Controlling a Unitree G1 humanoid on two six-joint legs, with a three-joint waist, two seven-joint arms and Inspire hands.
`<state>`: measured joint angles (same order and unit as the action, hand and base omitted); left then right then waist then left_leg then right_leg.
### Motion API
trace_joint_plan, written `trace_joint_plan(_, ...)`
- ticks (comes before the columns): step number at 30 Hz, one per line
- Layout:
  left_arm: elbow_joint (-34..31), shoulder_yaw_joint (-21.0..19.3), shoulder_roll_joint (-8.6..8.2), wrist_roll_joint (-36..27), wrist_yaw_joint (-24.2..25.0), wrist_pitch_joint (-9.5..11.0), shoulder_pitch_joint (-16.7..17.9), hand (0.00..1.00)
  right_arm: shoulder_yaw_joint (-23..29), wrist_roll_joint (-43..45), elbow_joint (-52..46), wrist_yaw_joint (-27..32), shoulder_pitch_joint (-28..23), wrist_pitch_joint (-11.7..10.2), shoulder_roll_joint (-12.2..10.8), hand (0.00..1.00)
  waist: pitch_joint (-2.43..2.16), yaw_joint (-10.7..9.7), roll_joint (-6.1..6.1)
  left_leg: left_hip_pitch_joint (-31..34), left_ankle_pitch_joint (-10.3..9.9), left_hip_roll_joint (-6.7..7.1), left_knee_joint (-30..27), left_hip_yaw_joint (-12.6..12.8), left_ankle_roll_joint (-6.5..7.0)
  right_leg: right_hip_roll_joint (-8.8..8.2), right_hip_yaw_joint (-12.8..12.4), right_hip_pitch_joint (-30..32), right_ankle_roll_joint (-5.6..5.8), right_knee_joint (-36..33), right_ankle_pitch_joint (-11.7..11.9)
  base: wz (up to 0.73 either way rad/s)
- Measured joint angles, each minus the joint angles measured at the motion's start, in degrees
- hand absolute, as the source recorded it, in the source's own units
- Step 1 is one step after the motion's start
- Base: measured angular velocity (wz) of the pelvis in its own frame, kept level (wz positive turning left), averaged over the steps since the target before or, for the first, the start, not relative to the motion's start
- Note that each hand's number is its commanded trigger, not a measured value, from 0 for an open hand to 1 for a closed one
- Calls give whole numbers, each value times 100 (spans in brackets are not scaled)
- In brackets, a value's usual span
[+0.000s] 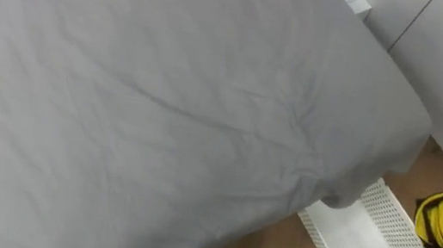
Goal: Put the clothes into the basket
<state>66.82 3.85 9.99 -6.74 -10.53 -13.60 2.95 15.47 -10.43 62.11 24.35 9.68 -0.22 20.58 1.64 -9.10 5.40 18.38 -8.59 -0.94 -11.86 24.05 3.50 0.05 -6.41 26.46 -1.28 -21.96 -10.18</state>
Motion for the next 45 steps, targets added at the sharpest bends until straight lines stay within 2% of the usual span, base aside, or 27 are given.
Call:
trace_joint_plan(4, 216, 334, 2, -328, -7, 25, -342, 0, -180, -7, 609, -14, 314, -5, 23, 99, 6, 161, 95, 248, 66, 42, 2, 0, 34, -47, 32, 272, 8, -92, 9, 5)
trace_joint_plan(5, 243, 361, 2, -387, -7, 26, -372, 0, -212, -6, 669, -16, 362, -6, 23, 47, 5, 162, 108, 262, 70, 46, 2, -1, 36, -50, 38, 285, 9, -91, 9, 0)
trace_joint_plan(6, 284, 435, 2, -417, -7, 26, -415, 0, -283, -7, 727, -16, 425, -5, 23, 0, 6, 173, 127, 282, 74, 50, 3, -1, 40, -56, 41, 321, 12, -90, 6, 0)
trace_joint_plan(11, 387, 541, 7, -504, -7, 26, -564, 0, -422, -69, 963, -13, 628, -96, 35, 0, 18, 186, 151, 389, 82, 65, -28, -83, 52, -134, 242, 373, 17, -78, 2, 7)
trace_joint_plan(13, 387, 575, 6, -506, -7, 27, -645, 0, -480, -111, 1003, -16, 646, -98, 50, 0, 46, 191, 199, 461, 82, 57, -117, -162, 52, -162, 334, 374, 17, -48, 3, 21)
trace_joint_plan(16, 387, 654, 8, -564, -7, 27, -763, 0, -588, -153, 1149, -50, 660, -96, 55, 0, 41, 333, 227, 560, 82, 66, -145, -241, 52, -173, 360, 442, 17, -66, 3, 7)
trace_joint_plan(19, 387, 714, 8, -664, -7, 35, -826, 0, -589, -153, 1176, -146, 653, -95, 55, 0, 39, 357, 281, 624, 92, 70, -164, -299, 69, -194, 447, 455, 16, -68, 3, 14)
trace_joint_plan(29, 388, 713, 11, -881, -30, 36, -834, 0, -633, -177, 1334, -150, 626, -91, 56, 0, 39, 371, 268, 524, 93, 73, -158, -380, 68, -192, 503, 322, 15, -9, 2, 2)
trace_joint_plan(31, 387, 713, 21, -881, -21, 37, -818, 0, -631, -181, 1337, -150, 581, -92, 56, 0, 43, 373, 239, 462, 93, 78, -154, -392, 68, -194, 503, 251, 17, 1, -2, 0)
trace_joint_plan(34, 365, 710, 101, -878, -7, 110, -751, 0, -626, -221, 1330, -150, 363, -114, 56, 0, 53, 343, 116, 337, 93, 75, -157, -461, 68, -210, 605, 55, 12, 44, -11, 13)
trace_joint_plan(37, 329, 710, 199, -841, -2, 192, -689, 0, -616, -333, 1322, -110, 190, -116, 58, 0, 35, 323, 12, 243, 93, 63, -165, -549, 67, -209, 708, -139, 10, 153, -11, 17)
trace_joint_plan(40, 290, 704, 212, -751, 14, 193, -630, 0, -621, -519, 1297, -88, 16, -114, 54, 0, 27, 337, -27, 16, 91, 51, -145, -600, 66, -198, 826, -470, 25, 337, 5, 20)
trace_joint_plan(44, -34, 517, 258, -720, 35, 195, -388, 0, -637, -825, 1012, -83, -320, -126, 21, 0, -14, 346, -112, -272, 106, 71, 14, -731, 44, -183, 982, -854, 38, 555, 31, 22)
trace_joint_plan(45, -172, 468, 289, -678, 33, 217, -221, 0, -634, -941, 922, -83, -424, -126, -27, 0, -51, 371, -187, -399, 122, 72, 85, -742, 31, -160, 987, -1005, 29, 642, 63, 8)
